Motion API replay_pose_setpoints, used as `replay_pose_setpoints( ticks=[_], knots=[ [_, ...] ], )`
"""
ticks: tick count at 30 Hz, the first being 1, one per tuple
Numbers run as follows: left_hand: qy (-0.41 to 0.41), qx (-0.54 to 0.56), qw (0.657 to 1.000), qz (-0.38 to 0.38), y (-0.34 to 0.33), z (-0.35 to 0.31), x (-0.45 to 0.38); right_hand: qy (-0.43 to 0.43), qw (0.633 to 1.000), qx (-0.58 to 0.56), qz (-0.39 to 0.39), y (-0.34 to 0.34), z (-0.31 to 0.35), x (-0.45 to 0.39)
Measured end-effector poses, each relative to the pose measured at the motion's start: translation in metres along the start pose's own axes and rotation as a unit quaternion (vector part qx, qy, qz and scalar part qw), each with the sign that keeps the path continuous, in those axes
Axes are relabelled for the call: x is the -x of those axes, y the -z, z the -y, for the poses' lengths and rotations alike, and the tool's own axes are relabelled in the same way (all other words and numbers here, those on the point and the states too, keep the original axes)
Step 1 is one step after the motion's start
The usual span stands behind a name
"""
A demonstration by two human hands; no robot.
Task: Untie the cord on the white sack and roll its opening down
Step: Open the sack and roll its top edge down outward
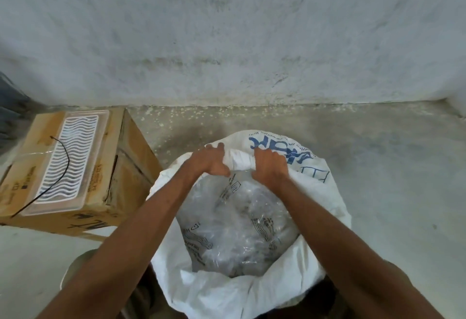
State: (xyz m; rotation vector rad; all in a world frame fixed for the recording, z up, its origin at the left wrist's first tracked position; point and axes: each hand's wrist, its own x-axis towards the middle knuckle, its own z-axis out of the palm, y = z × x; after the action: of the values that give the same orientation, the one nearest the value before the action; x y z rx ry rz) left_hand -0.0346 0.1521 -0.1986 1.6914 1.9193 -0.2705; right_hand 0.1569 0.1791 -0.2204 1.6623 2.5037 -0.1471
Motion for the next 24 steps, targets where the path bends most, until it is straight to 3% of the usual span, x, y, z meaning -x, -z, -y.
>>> replay_pose_setpoints(
  ticks=[2,4,7,10,13,17,20,22,24],
  knots=[
    [-0.095,-0.038,0.988,-0.119,-0.019,-0.007,0.005,-0.003,0.996,-0.067,0.064,0.014,-0.004,-0.014],
    [-0.203,-0.059,0.947,-0.241,-0.036,-0.011,0.001,-0.01,0.979,-0.126,0.163,0.029,-0.007,-0.025],
    [-0.238,-0.052,0.917,-0.315,-0.049,-0.009,-0.012,-0.045,0.95,-0.161,0.264,0.043,-0.014,-0.031],
    [-0.217,-0.028,0.932,-0.289,-0.044,-0.015,-0.023,-0.019,0.969,-0.164,0.181,0.037,-0.019,-0.028],
    [-0.144,0.028,0.962,-0.231,-0.031,-0.013,-0.033,0.037,0.997,-0.051,0.038,0.018,-0.019,-0.007],
    [-0.055,0.089,0.987,-0.12,-0.01,-0.012,-0.046,-0.03,0.989,0.078,-0.119,-0.011,-0.032,0.02],
    [-0.056,0.071,0.994,-0.065,-0.008,-0.023,-0.053,-0.017,0.994,0.037,-0.097,-0.024,-0.048,0.02],
    [-0.098,0.045,0.988,-0.113,-0.018,-0.031,-0.048,-0.019,0.998,-0.043,-0.043,-0.021,-0.058,0.009],
    [-0.193,-0.041,0.959,-0.202,-0.029,-0.042,-0.038,-0.036,0.987,-0.154,0.001,-0.014,-0.07,-0.004]
  ],
)
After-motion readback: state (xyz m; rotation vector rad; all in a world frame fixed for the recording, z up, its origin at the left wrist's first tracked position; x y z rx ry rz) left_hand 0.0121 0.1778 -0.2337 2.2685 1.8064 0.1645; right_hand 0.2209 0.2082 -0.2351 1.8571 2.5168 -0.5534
